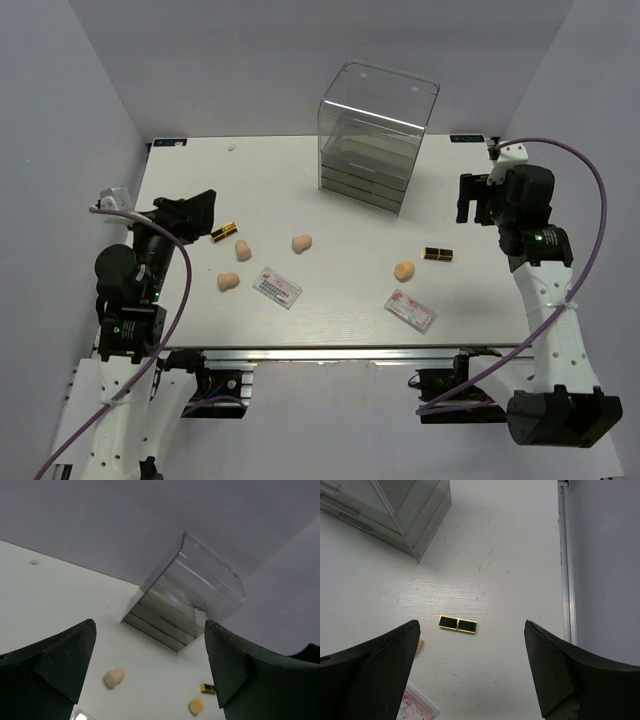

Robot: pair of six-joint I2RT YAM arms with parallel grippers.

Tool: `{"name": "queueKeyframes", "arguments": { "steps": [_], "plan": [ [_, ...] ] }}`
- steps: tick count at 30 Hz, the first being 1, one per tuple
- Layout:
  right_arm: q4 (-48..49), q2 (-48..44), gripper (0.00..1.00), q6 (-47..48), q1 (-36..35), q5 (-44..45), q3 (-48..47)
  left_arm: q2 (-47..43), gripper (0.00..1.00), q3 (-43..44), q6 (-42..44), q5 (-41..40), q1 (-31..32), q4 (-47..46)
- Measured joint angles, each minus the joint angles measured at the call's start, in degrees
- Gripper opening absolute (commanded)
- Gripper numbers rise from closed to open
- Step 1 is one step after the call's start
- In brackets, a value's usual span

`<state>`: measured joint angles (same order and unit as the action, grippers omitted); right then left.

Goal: Organize the makeup

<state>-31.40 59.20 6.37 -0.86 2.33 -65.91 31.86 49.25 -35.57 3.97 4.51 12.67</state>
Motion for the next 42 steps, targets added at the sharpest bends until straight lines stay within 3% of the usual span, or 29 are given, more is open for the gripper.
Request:
{"name": "queueKeyframes", "arguments": {
  "steps": [4, 9, 11, 12, 15, 17, 21, 22, 25, 26, 28, 29, 31, 32, 34, 42],
  "plan": [
    [-0.5, -3.1, 0.89, 1.3, 0.0, -2.4, 1.0, 2.0, 0.98, -1.5, -0.7, 7.0, 0.0, -1.7],
    [-0.1, -7.3, 0.89, 8.6, 0.0, -13.0, 6.1, 5.4, 0.96, -6.7, -3.5, 12.9, 0.0, -2.3],
    [-0.1, -8.5, 0.89, 12.9, 0.0, -18.4, 7.8, 5.8, 0.83, -8.7, -5.9, 15.0, 0.0, -4.1],
    [-0.1, -8.9, 0.89, 15.0, 0.0, -21.2, 8.5, 6.0, 0.61, -9.7, -7.4, 16.0, 0.0, -5.6],
    [-0.2, -8.6, 0.89, 19.6, 0.0, -28.5, 9.4, 7.8, 0.23, -12.0, -11.8, 18.6, 0.4, -10.9],
    [-0.3, -7.0, 0.89, 21.1, 0.0, -31.8, 9.2, 10.2, 0.22, -12.5, -13.7, 18.7, 1.8, -14.0],
    [-0.2, -1.9, 0.89, 20.0, 0.0, -35.1, 7.5, 17.2, 0.42, -12.4, -15.6, 16.7, 8.7, -19.6],
    [-0.1, -0.8, 0.87, 19.3, 0.0, -35.3, 7.2, 19.8, 0.5, -11.9, -16.0, 16.0, 11.1, -21.0],
    [0.7, 0.8, 0.67, 16.5, 0.0, -35.7, 6.7, 28.0, 0.62, -10.1, -17.9, 13.0, 17.4, -24.9],
    [1.2, 0.9, 0.52, 14.9, 0.0, -36.1, 6.7, 30.9, 0.62, -9.2, -18.6, 11.8, 19.1, -25.9],
    [2.0, 0.9, 0.4, 13.3, 0.0, -37.1, 6.5, 36.3, 0.64, -7.1, -20.3, 9.4, 22.1, -27.3],
    [2.4, 0.9, 0.38, 12.0, 0.0, -37.5, 6.4, 39.1, 0.64, -5.8, -21.1, 8.0, 23.4, -27.9],
    [3.3, 1.0, 0.47, 9.4, 0.0, -38.6, 5.9, 43.6, 0.64, -3.5, -22.6, 5.3, 25.5, -29.6],
    [3.5, 1.1, 0.65, 8.4, 0.0, -39.1, 5.6, 45.6, 0.62, -2.7, -23.4, 4.0, 26.4, -30.9],
    [3.7, 1.5, 0.76, 6.8, 0.0, -40.5, 4.9, 48.9, 0.6, -1.8, -24.9, 1.8, 27.6, -34.4],
    [5.8, 1.7, 0.8, 4.6, 0.0, -45.1, 4.6, 64.1, 0.54, 4.5, -29.2, -3.6, 29.4, -46.8]
  ]
}}
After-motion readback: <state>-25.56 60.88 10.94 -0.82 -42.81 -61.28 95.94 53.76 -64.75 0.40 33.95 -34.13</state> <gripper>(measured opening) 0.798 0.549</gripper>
